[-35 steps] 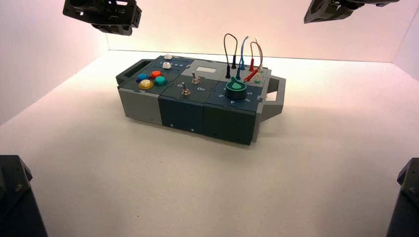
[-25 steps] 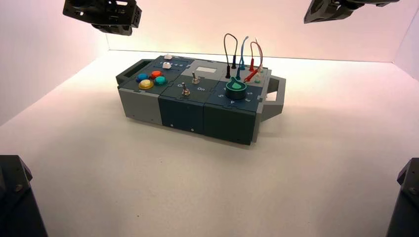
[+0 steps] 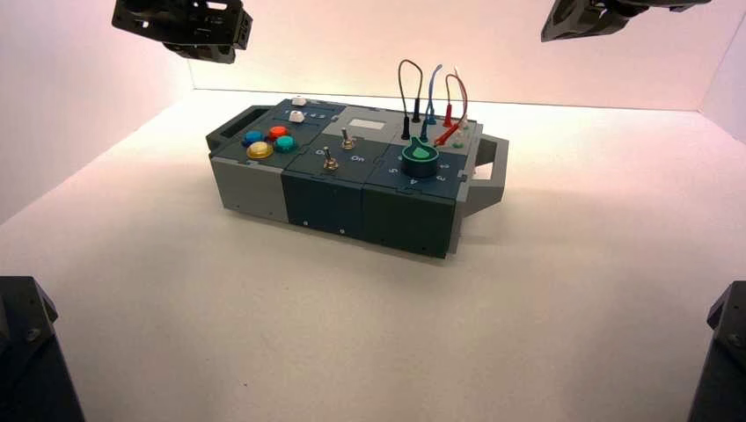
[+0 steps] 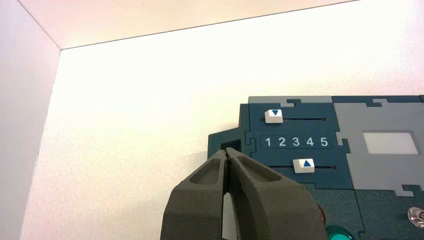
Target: Open right gripper.
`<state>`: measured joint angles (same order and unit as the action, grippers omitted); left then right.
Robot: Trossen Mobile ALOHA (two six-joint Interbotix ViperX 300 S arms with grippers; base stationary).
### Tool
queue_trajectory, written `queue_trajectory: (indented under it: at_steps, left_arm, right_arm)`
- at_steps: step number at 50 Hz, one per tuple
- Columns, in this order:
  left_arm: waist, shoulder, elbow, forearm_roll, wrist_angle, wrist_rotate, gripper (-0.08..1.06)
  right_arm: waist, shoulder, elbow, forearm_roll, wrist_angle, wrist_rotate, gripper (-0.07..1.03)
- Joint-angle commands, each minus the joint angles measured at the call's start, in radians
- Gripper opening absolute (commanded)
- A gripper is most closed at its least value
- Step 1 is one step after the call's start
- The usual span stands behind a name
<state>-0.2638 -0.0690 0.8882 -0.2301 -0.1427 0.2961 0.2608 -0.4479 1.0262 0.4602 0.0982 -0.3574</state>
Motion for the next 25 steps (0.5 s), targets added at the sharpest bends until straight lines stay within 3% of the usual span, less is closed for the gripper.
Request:
queue_trajectory:
  at_steps: [1, 25]
  left_arm:
    - [0.006, -0.017, -0.020, 0.002, -0.011, 0.003, -0.03]
    - [0.006, -0.017, -0.018, 0.002, -0.011, 0.003, -0.03]
  right_arm:
    - [0.006, -0.005, -0.028, 0.002, -0.005, 0.002, 0.00]
    - [0.006, 0.002, -0.034, -0.002, -0.005, -0.002, 0.45]
